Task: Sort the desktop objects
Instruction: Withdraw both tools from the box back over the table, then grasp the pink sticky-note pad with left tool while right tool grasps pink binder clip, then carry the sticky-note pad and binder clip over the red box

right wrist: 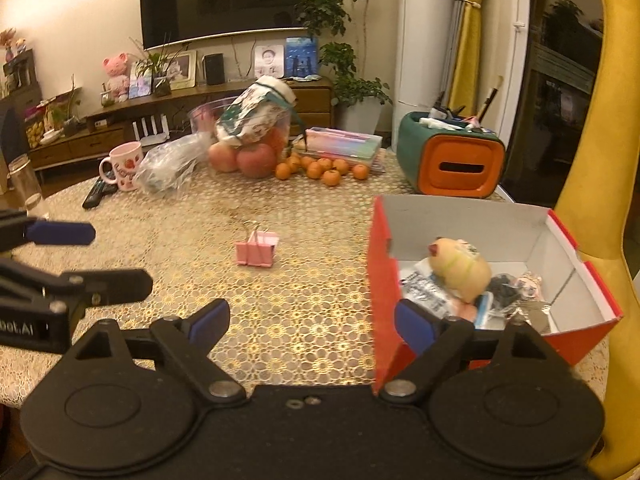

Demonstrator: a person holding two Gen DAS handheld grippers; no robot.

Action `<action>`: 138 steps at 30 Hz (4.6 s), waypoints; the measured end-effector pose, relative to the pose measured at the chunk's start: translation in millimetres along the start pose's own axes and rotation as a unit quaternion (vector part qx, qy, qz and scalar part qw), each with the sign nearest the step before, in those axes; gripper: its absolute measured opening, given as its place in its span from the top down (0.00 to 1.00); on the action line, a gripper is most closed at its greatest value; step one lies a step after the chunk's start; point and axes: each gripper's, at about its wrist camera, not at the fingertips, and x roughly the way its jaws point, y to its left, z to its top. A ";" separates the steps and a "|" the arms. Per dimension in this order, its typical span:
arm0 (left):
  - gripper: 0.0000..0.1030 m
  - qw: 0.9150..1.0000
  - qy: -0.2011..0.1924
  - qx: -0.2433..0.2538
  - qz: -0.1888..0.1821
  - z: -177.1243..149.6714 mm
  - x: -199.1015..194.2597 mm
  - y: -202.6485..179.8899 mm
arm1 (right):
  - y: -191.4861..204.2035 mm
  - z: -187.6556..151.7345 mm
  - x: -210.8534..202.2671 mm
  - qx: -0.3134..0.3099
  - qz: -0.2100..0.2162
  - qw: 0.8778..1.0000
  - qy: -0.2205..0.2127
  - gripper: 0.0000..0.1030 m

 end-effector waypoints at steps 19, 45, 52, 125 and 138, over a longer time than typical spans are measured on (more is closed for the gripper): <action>0.00 0.999 0.012 -0.039 0.017 -3.9 56.9 79.9 | 38.3 8.8 64.1 -0.001 0.016 1.000 0.013 0.12; 0.00 0.993 0.074 -0.076 0.055 10.5 185.6 130.9 | 53.1 16.8 204.1 0.001 0.026 1.000 0.012 0.14; 0.00 0.991 0.079 -0.079 0.070 6.2 199.2 137.8 | 54.0 18.9 230.0 0.011 0.014 1.000 0.017 0.23; 0.54 0.999 0.046 0.011 0.002 -0.9 137.8 28.0 | -8.5 -8.9 99.9 0.033 -0.020 0.999 -0.039 0.52; 0.54 0.999 0.017 0.025 -0.030 6.4 75.9 -27.2 | -16.7 -14.7 24.0 0.037 -0.015 0.997 -0.073 0.52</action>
